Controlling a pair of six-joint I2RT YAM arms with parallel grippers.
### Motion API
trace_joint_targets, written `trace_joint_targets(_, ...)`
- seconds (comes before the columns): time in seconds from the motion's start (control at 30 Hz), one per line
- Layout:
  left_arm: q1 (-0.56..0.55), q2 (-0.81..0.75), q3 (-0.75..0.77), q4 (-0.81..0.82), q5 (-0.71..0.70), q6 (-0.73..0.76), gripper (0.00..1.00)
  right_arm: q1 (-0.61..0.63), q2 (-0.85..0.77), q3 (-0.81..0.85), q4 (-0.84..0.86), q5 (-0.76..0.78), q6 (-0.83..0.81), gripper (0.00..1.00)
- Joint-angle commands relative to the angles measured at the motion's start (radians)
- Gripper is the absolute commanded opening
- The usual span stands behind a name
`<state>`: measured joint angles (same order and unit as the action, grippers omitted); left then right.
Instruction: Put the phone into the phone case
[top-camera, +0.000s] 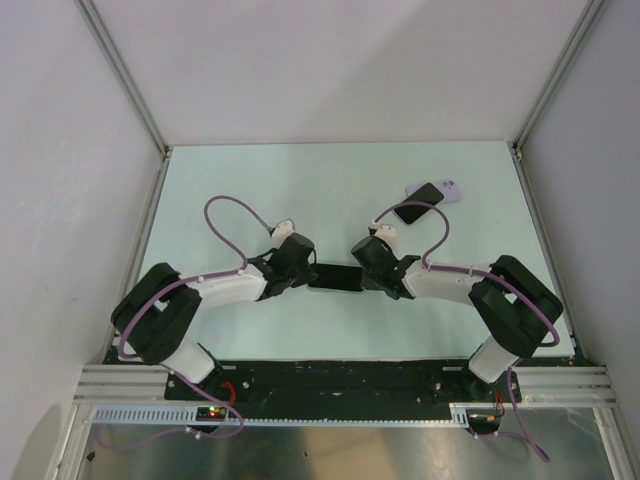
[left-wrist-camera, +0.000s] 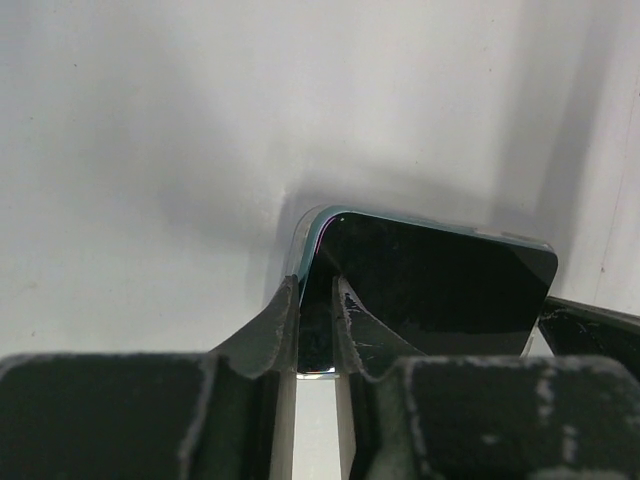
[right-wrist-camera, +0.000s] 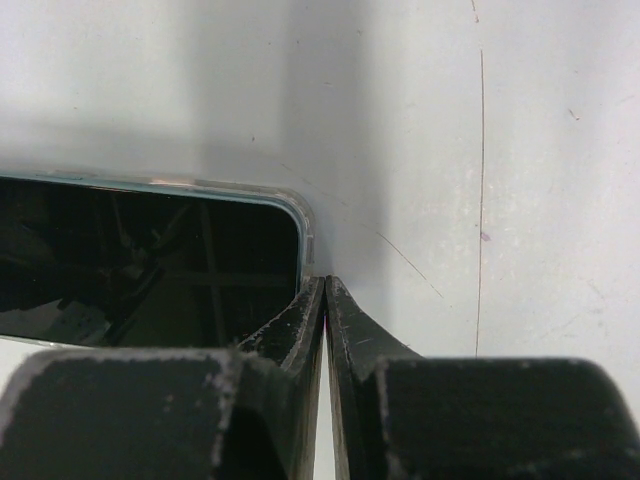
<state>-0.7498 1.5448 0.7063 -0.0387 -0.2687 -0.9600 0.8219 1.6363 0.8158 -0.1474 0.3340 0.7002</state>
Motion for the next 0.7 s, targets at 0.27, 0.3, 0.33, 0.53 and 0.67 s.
trace_joint_targets(0.27,-0.077,0.008,0.046,-0.166,0.273,0.046,0.33,-0.033,0.051,-0.003,0.068,-0.322,0.023,0.12)
trace_joint_targets(0.3,-0.076,0.007,0.048,-0.169,0.273,0.048,0.32,-0.036,0.050,-0.003,0.069,-0.322,0.022,0.12)
trace_joint_targets(0.33,-0.073,0.006,0.049,-0.171,0.273,0.050,0.32,-0.038,0.051,-0.003,0.069,-0.322,0.021,0.12)
trace_joint_targets(0.53,-0.073,-0.023,0.043,-0.192,0.273,0.048,0.32,-0.042,0.059,-0.003,0.071,-0.353,0.019,0.12)
trace_joint_targets(0.67,-0.070,-0.070,0.033,-0.234,0.215,0.043,0.36,-0.045,0.065,-0.003,0.078,-0.363,0.021,0.12)
